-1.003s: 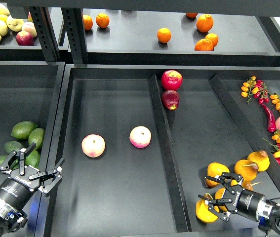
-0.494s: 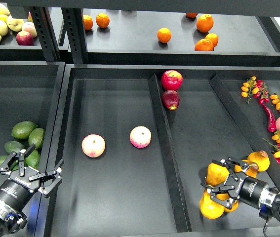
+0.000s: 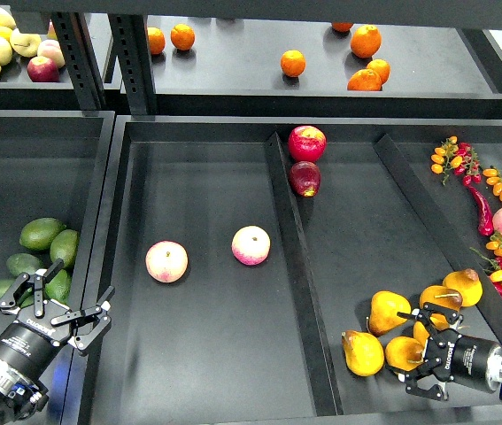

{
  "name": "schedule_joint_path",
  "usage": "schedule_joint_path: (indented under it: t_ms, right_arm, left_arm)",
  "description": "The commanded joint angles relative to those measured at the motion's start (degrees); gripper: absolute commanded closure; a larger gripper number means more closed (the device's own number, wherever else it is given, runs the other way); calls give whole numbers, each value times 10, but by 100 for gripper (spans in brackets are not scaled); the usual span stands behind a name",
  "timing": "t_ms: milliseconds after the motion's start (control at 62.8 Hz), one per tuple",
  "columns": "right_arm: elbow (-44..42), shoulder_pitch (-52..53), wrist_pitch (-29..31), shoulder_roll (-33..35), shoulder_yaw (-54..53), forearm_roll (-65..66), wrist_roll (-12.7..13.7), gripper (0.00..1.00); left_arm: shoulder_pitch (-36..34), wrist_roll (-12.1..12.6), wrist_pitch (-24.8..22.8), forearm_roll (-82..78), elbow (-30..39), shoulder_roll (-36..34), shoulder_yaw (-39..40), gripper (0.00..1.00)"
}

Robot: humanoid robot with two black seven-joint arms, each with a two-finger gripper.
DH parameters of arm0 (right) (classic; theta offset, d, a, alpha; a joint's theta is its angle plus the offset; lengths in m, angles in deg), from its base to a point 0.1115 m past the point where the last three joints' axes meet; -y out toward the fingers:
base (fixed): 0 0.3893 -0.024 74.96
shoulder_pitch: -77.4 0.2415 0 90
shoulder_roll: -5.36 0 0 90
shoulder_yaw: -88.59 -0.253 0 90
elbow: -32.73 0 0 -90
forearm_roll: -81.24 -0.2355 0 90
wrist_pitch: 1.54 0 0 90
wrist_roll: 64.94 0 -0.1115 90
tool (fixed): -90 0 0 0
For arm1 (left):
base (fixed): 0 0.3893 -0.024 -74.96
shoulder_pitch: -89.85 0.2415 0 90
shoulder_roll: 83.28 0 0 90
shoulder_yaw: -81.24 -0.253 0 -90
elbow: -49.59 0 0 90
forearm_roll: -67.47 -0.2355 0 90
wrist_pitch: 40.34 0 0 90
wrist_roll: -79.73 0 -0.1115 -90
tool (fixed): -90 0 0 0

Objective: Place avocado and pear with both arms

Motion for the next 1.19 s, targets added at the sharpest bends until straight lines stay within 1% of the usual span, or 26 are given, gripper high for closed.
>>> schedule_joint_path:
  t_ms: [0,271,446,509,621,764,796,876,1083,1178]
  right_arm:
    - [15,9,0,0,-1,-23,0,1]
    - [27,40,0,-10,-32,-93,0,1]
    - [21,41,0,-73,-102,-96,0,1]
    - [19,41,0,-111,-139,-94,0,1]
    - [18,40,0,-156,-186,-93,0,1]
    - [9,41,0,-200,-212,-93,0,1]
    - [-1,42,0,-235,-228,-93,0,1]
    - [-9,39,0,-271,-250,-93,0,1]
    - [-12,12,0,-339,-288,-92,0,1]
    - [-9,-8,0,-339,-298,-92,0,1]
  left_arm:
    - [0,0,0,0,0,0,0,1]
    - [0,0,0,-1,1,0,0,1]
    - [0,0,0,-1,1,0,0,1]
    - [-1,0,0,-1,0,0,3,1]
    - [-5,0,0,-1,0,0,7,1]
    - [-9,0,0,-1,-1,0,10,1]
    - [-9,0,0,-1,-2,0,10,1]
    - [-10,0,0,0,-3,0,10,1]
    - [-11,0,0,4,-2,0,11,1]
    - [-11,0,0,5,-3,0,12,1]
